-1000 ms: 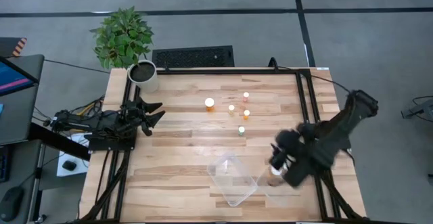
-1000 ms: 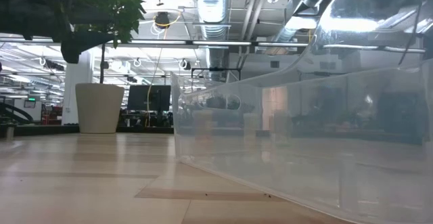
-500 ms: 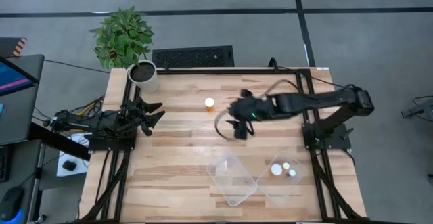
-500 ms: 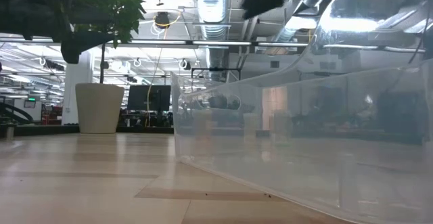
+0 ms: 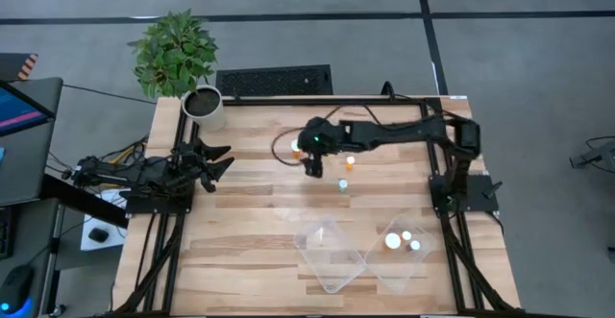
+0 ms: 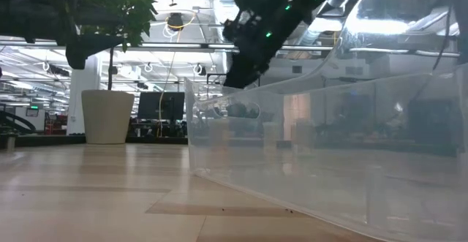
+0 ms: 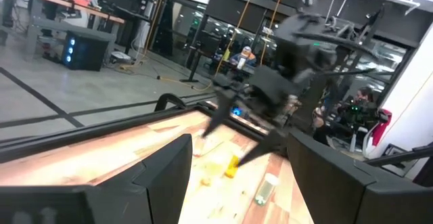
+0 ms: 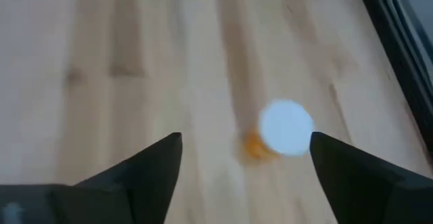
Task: Pick and place medicine bottles into bin by pill shape (circle, oval)
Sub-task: Put the right orange pill bottle into the right transparent bin
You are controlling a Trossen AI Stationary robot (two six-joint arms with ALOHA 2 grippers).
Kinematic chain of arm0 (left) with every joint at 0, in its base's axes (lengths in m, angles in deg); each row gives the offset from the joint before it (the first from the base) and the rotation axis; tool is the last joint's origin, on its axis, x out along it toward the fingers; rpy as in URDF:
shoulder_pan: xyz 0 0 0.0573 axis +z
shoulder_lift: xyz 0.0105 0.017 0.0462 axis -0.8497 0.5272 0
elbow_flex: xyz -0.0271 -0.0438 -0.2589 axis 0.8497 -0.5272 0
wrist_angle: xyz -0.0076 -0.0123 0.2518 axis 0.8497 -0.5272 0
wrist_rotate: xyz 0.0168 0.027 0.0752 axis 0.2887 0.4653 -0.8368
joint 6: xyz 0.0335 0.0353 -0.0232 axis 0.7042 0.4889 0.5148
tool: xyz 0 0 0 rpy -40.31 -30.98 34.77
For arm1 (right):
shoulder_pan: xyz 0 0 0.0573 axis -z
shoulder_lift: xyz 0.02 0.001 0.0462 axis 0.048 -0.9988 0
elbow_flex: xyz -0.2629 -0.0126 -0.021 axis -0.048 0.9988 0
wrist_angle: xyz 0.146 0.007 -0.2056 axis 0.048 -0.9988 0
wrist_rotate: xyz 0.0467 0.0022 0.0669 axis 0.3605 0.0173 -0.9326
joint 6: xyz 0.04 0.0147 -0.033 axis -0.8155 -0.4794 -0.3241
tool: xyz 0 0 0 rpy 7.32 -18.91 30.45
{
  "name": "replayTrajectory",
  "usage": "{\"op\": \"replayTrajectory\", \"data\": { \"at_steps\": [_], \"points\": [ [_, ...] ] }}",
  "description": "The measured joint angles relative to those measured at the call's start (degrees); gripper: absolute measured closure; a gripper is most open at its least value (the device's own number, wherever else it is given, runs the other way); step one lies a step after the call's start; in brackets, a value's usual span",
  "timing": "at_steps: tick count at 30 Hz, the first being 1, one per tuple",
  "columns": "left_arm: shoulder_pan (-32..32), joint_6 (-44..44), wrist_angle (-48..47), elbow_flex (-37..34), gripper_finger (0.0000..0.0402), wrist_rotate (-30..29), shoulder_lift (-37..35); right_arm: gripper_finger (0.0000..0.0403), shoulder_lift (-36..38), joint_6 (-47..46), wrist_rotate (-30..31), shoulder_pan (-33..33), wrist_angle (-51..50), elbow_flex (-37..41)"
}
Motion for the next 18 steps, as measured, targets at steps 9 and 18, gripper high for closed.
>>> {"op": "replayTrajectory", "data": {
  "at_steps": [9,18],
  "points": [
    [0.0,0.1,-0.6,0.0,0.0166,0.2,0.0,0.0029,-7.4,-3.5,-0.1,1.6,-1.9,-10.0],
    [0.0,0.7,-0.3,0.0,0.0166,0.5,0.0,0.0029,-13.2,-4.6,1.8,2.1,-10.2,-17.3]
  ]
}}
